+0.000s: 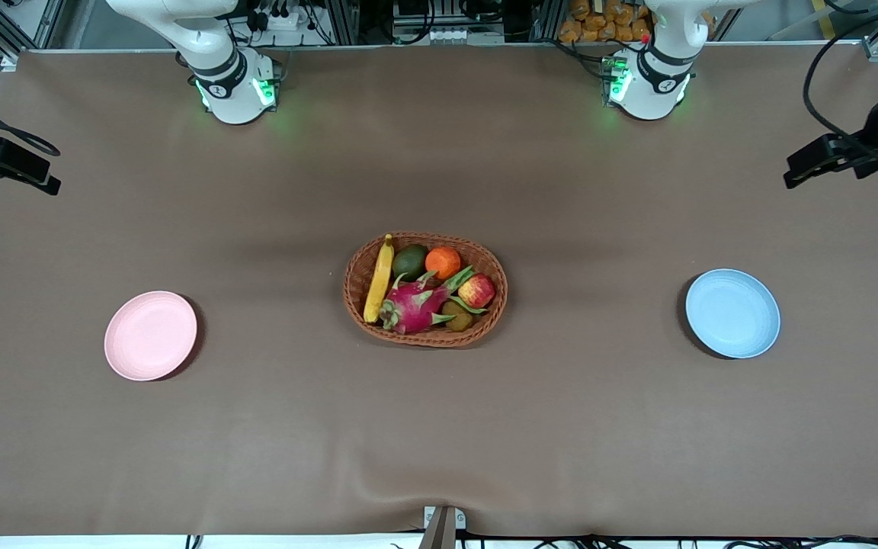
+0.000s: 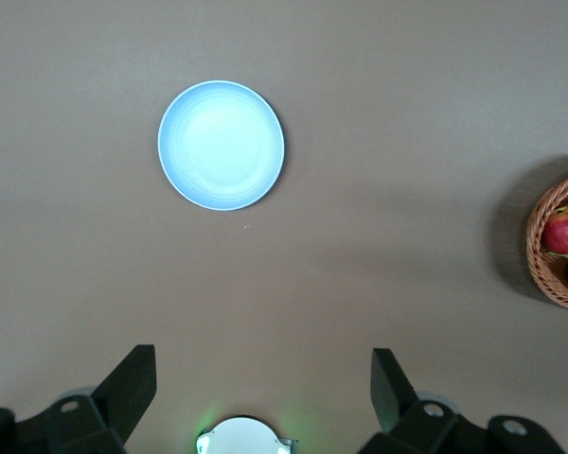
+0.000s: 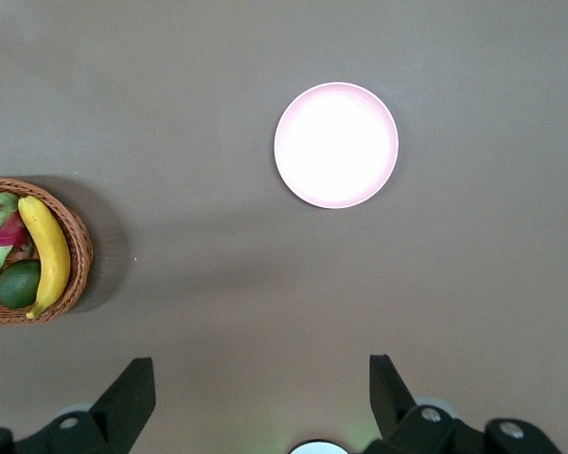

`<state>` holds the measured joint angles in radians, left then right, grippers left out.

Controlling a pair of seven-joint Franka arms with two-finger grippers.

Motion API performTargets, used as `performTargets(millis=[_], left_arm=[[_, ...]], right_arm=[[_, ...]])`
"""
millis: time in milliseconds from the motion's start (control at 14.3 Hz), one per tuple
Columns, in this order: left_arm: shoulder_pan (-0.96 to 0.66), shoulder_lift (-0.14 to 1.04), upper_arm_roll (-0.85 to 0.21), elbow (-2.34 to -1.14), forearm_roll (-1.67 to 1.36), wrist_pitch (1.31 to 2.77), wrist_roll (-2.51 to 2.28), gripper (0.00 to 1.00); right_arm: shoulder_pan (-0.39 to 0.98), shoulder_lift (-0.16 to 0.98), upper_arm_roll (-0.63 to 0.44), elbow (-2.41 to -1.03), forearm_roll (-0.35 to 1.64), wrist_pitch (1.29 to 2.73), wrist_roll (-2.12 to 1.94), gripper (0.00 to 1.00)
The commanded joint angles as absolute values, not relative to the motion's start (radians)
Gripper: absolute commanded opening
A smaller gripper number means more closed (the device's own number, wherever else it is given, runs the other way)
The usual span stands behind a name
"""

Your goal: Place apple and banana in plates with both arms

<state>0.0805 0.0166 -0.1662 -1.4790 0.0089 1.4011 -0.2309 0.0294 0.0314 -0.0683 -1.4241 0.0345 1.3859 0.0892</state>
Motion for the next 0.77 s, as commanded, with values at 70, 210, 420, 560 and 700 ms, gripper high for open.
performTargets(millis=[70,210,420,560,700], left_arm=[[0.078,0.035,-0.219,-1.474,0.018,1.408,-0.331,1.0],[0.077,0.046,-0.251,-1.473,0.018,1.416,-0.389,1.0],[0.077,0.067,-0.302,-1.473,0.017,1.43,-0.521,1.0],[0.063,0.09,-0.327,-1.473,0.017,1.448,-0.607,1.0],[0.026,0.115,-0.342,-1.473,0.02,1.466,-0.704,1.0]], right_arm=[[0.026,0.029,-0.064,-1.413,0.035,1.371,0.098,1.0],[0.031,0.029,-0.063,-1.413,0.035,1.371,0.098,1.0],[0.029,0.031,-0.063,-1.413,0.038,1.371,0.1,1.0],[0.028,0.031,-0.063,-1.413,0.034,1.371,0.098,1.0],[0.026,0.031,-0.064,-1.413,0.034,1.371,0.097,1.0]])
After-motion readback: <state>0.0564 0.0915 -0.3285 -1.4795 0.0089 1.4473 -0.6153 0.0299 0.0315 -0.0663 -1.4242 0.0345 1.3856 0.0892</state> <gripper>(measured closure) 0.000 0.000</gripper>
